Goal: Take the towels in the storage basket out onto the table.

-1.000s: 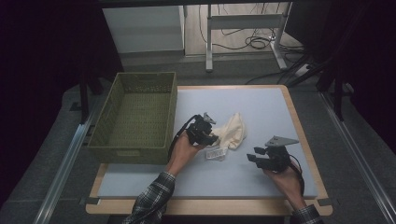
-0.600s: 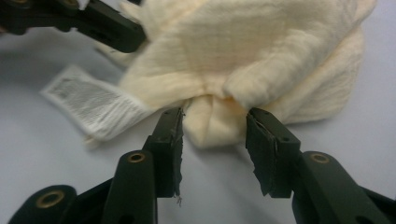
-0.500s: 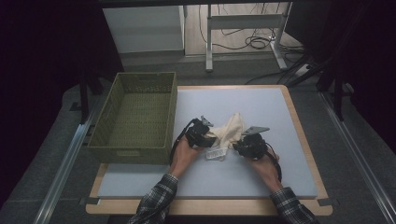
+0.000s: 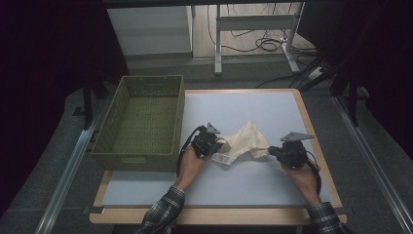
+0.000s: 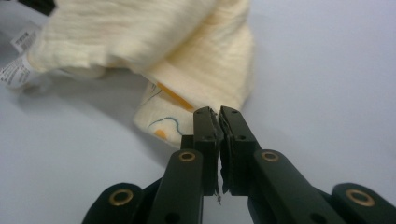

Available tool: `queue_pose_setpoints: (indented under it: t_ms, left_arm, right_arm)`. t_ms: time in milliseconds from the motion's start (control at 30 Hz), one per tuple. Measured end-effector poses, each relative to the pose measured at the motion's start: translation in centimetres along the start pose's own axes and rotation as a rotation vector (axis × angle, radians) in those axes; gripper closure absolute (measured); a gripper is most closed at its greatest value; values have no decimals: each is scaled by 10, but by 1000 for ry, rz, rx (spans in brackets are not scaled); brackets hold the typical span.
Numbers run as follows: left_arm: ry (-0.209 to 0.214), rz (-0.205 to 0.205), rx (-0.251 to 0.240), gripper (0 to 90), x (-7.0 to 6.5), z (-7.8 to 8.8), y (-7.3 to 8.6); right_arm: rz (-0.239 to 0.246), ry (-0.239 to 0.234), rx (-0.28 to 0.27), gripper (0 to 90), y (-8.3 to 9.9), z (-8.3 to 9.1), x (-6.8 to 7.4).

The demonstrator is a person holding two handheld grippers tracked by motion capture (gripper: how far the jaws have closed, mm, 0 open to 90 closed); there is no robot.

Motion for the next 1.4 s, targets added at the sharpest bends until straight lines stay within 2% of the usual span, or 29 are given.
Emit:
queue_pose_setpoints:
  t_ms: [67, 133, 200, 333, 400, 433, 533, 733, 833, 867, 900, 1000, 1100, 1233, 1400]
  left_arm:
    - [-7, -22, 25, 804, -8, -3, 0]
    - [-39, -49, 53, 717, -12, -10, 2]
    - [-42, -41, 61, 631, -10, -13, 6]
    - [-48, -19, 40, 528, -6, -7, 10]
    - [-49, -9, 23, 483, -6, -2, 12]
    - [-49, 0, 18, 458, -7, 0, 13]
    - [-72, -12, 29, 363, -8, 1, 20]
    - [-109, 2, 22, 225, -6, -6, 31]
    - [-93, 23, 2, 195, -2, -7, 35]
    - [-74, 50, -5, 182, 0, -8, 37]
    - [-70, 59, -11, 177, 1, -8, 37]
    - [-81, 49, -7, 179, 0, -9, 37]
    - [-81, 47, -10, 180, 0, -9, 38]
    - [-83, 46, -11, 182, 0, -9, 38]
    - [-84, 53, -15, 184, 0, -9, 38]
  right_arm:
    - [-7, -10, 12, 846, 4, 5, -5]
    - [-1, 7, 44, 805, 10, 4, -8]
    - [-9, 11, 50, 748, 15, 4, -10]
    - [-23, 0, 15, 677, 15, 15, -7]
    - [-16, -14, 6, 661, 13, 21, 0]
    - [-10, -33, 1, 653, 12, 22, 5]
    - [17, -99, -1, 635, 9, 19, 24]
    - [53, -201, 40, 585, 3, -7, 57]
    - [68, -208, 84, 584, 4, -21, 65]
    - [65, -211, 95, 589, 6, -24, 67]
    - [59, -216, 103, 589, 9, -28, 68]
    - [55, -221, 115, 619, 14, -33, 67]
    - [68, -218, 100, 692, 11, -40, 67]
    - [87, -189, 60, 834, -8, -47, 62]
    - [111, -144, 12, 880, -41, -52, 52]
Point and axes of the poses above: each handheld gripper's, and its own axes: z roughly backward along the jaws, y roughly out of its underside, x roughly to its left, the point moved 3 cm from there along -z, roughly forward along the jaws, and after that the axes turned 9 degrees about -y, right-handed, at the moved point
